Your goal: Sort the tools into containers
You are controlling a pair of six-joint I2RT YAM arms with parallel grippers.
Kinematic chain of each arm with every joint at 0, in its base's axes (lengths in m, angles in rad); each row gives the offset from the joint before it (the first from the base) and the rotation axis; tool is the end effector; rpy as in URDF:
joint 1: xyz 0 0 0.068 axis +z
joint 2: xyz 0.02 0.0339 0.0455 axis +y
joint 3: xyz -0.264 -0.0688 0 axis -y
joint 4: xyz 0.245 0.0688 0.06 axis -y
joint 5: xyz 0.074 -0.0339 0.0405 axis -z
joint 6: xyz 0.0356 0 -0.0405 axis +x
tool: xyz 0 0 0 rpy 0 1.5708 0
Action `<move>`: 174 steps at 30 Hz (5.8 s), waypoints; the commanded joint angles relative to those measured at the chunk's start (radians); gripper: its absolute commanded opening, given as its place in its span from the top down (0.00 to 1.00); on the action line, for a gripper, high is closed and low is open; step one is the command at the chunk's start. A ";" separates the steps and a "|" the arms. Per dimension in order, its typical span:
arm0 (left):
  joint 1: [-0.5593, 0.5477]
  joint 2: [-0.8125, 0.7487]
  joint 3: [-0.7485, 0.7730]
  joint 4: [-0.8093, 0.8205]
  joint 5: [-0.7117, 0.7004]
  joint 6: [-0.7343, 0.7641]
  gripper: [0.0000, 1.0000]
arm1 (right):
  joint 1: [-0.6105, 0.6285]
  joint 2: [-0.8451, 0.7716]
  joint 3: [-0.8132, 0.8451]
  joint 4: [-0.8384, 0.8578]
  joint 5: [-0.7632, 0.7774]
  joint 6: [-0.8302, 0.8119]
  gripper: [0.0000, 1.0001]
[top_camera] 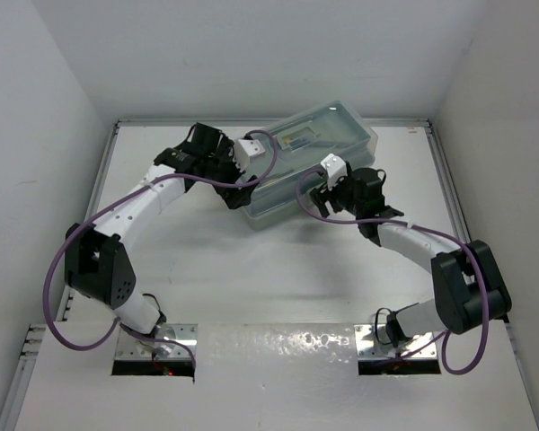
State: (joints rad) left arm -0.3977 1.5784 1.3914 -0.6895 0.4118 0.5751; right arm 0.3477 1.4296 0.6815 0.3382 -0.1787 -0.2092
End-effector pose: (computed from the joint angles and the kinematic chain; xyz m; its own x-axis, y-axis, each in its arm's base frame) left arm 0.3099 -0.1456 0.3090 -0.2731 0.6554 -0.7042 0.8813 0.4638 0.0899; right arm 0.2829 0.1093 0.2087 -0.2650 -0.3134 -0.9119 -0.5557 0.8225 -0.1212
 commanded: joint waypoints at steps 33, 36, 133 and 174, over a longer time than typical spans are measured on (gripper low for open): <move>-0.007 -0.029 -0.015 0.082 0.068 0.031 0.00 | 0.042 0.052 0.017 0.137 -0.039 0.217 0.92; -0.007 -0.026 -0.014 0.082 0.068 0.029 0.00 | 0.042 0.035 -0.016 0.173 -0.038 0.217 0.93; 0.184 0.672 0.718 0.332 0.318 -0.506 0.01 | 0.043 0.020 -0.220 0.326 0.019 0.218 1.00; 0.152 0.574 0.715 0.209 0.145 -0.416 0.05 | 0.050 -0.296 -0.339 -0.030 0.148 0.358 0.82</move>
State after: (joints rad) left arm -0.2398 2.2230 2.0945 -0.3580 0.5968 0.1036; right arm 0.3950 1.1984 0.3862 0.4572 -0.0891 0.1230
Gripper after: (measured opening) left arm 0.946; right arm 0.150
